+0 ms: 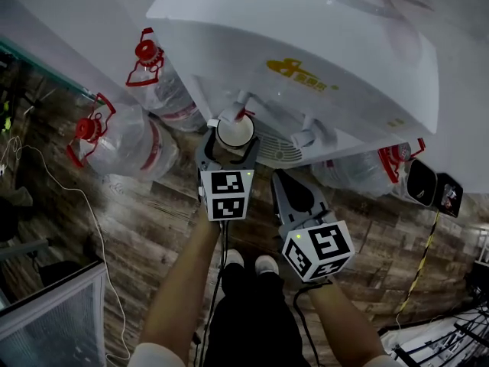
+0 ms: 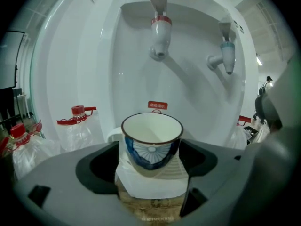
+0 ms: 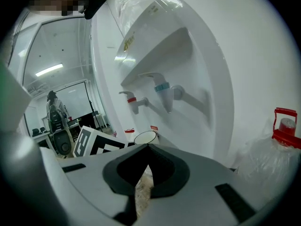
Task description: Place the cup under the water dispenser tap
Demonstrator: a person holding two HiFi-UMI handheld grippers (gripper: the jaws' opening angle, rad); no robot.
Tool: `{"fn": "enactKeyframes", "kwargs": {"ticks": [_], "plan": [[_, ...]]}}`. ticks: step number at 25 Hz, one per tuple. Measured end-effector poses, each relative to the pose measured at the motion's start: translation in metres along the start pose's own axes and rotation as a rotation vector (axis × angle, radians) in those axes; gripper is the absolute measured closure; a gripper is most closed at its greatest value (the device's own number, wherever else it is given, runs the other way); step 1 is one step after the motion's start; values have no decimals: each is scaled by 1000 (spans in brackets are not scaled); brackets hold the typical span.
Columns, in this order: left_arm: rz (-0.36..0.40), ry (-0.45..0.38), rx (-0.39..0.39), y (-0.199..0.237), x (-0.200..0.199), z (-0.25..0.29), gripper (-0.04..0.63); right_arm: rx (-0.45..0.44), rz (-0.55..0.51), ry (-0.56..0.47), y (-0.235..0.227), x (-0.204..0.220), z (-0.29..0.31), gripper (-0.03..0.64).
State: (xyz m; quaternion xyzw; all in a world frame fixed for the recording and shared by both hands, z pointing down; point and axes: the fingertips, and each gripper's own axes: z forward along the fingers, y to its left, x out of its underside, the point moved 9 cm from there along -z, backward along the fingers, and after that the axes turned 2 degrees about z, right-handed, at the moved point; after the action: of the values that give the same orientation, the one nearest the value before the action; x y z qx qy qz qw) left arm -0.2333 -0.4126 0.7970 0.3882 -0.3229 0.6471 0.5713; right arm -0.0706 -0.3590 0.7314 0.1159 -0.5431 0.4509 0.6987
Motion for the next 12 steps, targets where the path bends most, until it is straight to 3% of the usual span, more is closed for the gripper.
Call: {"fn": "enactKeyframes", "kwargs": {"ticks": [12], "plan": [[-94,95,-46,-18,-26,-113,163,-23,-43,53,39,-49,-66,595]]}}
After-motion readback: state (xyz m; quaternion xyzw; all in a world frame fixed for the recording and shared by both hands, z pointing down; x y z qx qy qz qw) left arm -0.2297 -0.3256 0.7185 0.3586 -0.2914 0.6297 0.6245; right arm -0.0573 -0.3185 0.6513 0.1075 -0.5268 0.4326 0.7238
